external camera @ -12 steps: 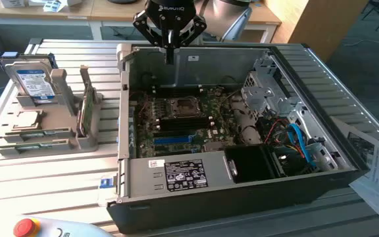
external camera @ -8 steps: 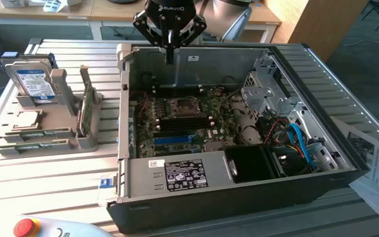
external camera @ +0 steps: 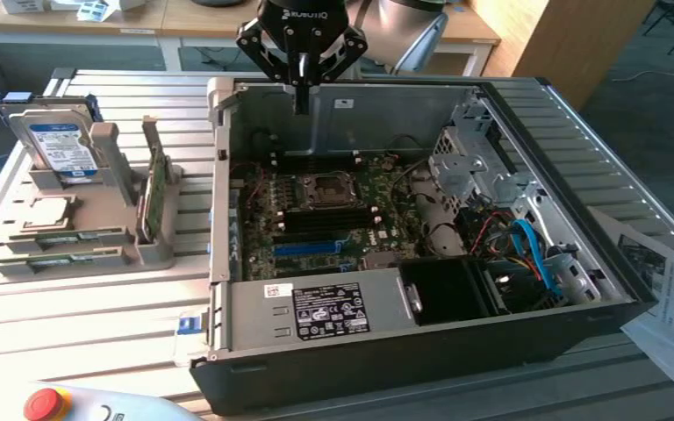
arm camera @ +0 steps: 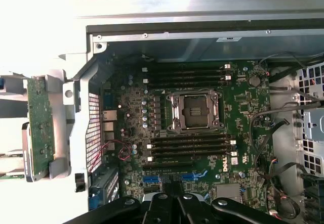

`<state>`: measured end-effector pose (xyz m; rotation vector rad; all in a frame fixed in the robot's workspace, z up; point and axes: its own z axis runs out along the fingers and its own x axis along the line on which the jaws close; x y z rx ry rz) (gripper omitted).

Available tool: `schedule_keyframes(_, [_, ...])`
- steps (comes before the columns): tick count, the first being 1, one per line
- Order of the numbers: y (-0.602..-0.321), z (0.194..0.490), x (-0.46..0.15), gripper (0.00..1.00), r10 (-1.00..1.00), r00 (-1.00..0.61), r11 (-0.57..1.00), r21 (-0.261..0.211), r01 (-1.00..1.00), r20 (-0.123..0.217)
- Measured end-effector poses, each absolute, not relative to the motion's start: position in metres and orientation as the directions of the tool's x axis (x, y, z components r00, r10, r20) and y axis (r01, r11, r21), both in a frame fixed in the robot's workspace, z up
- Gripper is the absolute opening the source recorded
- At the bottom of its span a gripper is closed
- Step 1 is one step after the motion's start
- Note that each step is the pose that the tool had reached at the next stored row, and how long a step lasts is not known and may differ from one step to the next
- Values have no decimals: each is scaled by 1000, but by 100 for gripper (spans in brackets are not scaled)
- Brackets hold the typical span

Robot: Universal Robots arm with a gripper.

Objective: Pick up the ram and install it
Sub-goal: 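Reach for the ram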

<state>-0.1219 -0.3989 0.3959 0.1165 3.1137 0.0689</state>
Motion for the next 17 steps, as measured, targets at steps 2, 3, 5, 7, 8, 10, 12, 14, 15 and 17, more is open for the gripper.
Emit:
schedule_keyframes(2, [-399, 396, -122, 10, 75, -997, 996, 45, 74, -23])
schedule_keyframes(3, [-399, 396, -122, 10, 75, -997, 996, 45, 74, -23])
schedule_keyframes(5, [-399, 396, -123, 10, 75, -997, 996, 45, 74, -23])
schedule_keyframes(7, [-399, 396, -124, 10, 75, -997, 996, 45, 74, -23])
schedule_keyframes(8, [-398, 396, -125, 10, 75, -997, 996, 45, 74, -23])
schedule_keyframes(10, [-398, 396, -127, 10, 75, -997, 996, 45, 74, -23])
schedule_keyframes(12, [-398, 396, -129, 10, 75, -997, 996, 45, 74, -23])
schedule_keyframes(14, [-398, 396, -132, 10, 75, -997, 996, 45, 74, -23])
schedule_keyframes(15, [-398, 396, -133, 10, 75, -997, 996, 45, 74, -23])
schedule_keyframes(17, [-397, 396, -136, 10, 75, -997, 996, 45, 74, -23])
